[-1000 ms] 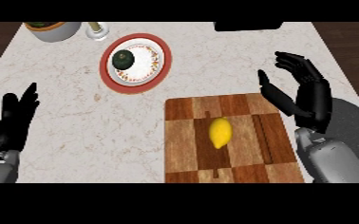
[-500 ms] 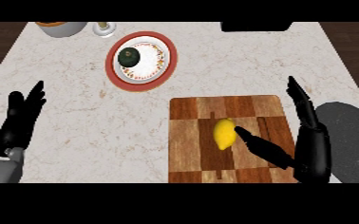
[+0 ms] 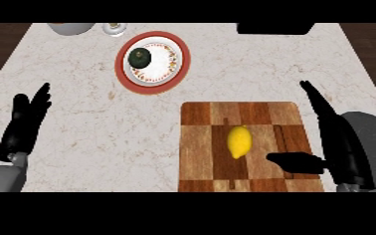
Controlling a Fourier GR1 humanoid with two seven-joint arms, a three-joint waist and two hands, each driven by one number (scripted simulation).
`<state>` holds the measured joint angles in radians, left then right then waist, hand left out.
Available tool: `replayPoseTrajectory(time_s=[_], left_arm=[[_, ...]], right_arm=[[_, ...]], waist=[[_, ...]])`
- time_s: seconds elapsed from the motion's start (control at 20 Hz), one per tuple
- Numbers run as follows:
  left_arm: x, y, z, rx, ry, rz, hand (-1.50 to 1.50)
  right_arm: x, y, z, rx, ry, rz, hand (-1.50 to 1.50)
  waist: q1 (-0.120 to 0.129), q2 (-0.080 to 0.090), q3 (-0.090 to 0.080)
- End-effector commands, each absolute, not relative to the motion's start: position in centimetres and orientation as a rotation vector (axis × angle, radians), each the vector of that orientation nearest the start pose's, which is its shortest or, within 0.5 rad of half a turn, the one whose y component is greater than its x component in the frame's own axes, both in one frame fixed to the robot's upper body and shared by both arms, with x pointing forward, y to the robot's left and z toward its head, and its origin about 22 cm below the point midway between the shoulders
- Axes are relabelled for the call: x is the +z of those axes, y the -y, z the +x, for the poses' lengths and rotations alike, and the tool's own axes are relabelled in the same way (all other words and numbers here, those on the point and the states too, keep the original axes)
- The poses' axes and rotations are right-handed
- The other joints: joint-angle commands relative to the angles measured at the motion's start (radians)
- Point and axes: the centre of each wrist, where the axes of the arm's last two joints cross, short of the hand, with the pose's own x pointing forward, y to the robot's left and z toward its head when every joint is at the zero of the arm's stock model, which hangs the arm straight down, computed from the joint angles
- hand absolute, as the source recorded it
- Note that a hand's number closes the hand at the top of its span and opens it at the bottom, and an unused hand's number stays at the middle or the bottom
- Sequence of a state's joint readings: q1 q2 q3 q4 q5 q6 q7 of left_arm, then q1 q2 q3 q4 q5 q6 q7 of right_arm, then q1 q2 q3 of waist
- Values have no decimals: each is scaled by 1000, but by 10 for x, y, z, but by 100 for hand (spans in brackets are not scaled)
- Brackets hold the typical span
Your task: Pick the lemon from the cutting board and place it in the pan
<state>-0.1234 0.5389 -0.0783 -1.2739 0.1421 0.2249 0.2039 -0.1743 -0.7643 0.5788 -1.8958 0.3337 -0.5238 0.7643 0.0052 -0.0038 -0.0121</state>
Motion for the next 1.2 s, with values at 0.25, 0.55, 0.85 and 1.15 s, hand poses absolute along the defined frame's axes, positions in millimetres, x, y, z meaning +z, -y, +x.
replayPoseTrajectory(time_s=[0.25,0.55,0.85,1.15], left_arm=[[13,-341,275,-150,1213,469,0],[12,-351,276,-133,1207,499,0],[-3,-338,263,-115,1199,485,0],[23,-346,280,-93,1210,515,0]], right_arm=[[152,179,242,828,934,-921,-150],[145,143,255,925,789,-862,-150],[134,113,262,945,752,-869,-150],[112,106,273,971,677,-923,-150]], waist=[[37,4,5],[23,4,8],[7,0,9],[-3,0,10]])
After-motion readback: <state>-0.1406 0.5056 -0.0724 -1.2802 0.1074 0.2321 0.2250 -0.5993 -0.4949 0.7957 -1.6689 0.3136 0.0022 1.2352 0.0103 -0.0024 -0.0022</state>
